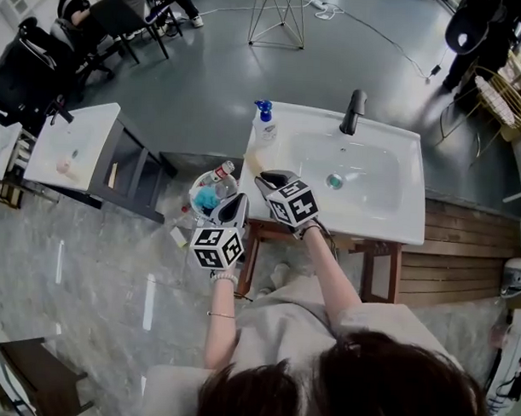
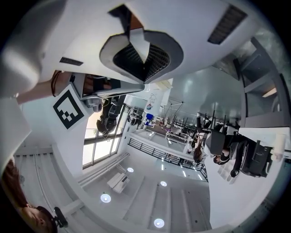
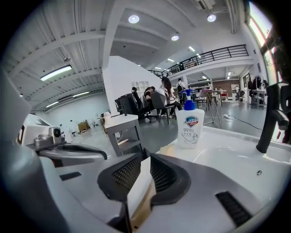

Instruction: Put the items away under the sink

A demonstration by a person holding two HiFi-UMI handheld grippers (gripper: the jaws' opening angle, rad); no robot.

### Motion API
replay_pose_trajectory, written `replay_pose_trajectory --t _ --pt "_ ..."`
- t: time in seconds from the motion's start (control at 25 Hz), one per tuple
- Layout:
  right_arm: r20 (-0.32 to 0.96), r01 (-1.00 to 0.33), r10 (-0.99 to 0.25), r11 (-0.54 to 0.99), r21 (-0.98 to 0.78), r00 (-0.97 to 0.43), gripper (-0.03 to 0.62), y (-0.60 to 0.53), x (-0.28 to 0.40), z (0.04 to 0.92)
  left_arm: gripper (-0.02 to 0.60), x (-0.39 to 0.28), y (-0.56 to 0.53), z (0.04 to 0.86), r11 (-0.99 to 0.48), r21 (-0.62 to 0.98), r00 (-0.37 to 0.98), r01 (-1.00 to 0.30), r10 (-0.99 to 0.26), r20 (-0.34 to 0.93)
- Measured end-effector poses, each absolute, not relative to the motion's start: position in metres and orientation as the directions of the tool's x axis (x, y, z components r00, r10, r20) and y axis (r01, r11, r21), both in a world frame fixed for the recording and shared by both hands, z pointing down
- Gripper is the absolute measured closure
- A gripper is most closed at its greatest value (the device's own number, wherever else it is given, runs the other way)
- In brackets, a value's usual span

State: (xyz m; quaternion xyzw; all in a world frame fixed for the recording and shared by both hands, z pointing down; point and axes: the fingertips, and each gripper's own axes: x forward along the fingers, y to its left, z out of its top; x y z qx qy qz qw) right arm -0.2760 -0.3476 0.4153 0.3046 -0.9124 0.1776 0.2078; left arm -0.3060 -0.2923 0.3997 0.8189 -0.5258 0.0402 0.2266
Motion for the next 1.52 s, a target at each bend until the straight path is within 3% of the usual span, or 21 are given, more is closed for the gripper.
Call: replay_pose_trajectory --t 0.44,0.6,0.88,1.12,1.52 --pt "0.587 -0.652 -0.453 0.737 -0.178 -0.671 0.391 -0.376 -0.28 0.446 0.581 -0.312 -0.316 0.413 -0.302 0.346 0.414 -0.888 -0.853 0.317" --pt "0.624 -0.658 -0.437 0.734 -0.17 -0.648 0.364 -0.38 -0.279 0.461 0.581 -0.311 -0.324 0.418 -0.292 0.354 0.408 -0.889 -0.856 0.318" --pt "0.687 -0.661 -0.412 0.739 -0.132 -0.598 0.369 -0.381 -0.28 0.477 0.581 -0.31 -0.326 0.425 -0.276 0.357 0.397 -0.892 -0.857 0.329" --pt "0.722 -0.654 -0.423 0.755 -0.053 -0.548 0.411 -0.385 -0.28 0.477 0.581 -0.315 -0.325 0.43 -0.254 0.358 0.379 -0.898 -0.86 0.341" --pt "0.733 -0.658 -0.437 0.752 -0.02 -0.522 0.535 -0.383 -0.282 0.473 0.581 -0.31 -0.32 0.431 -0.259 0.349 0.383 -0.901 -0.853 0.355"
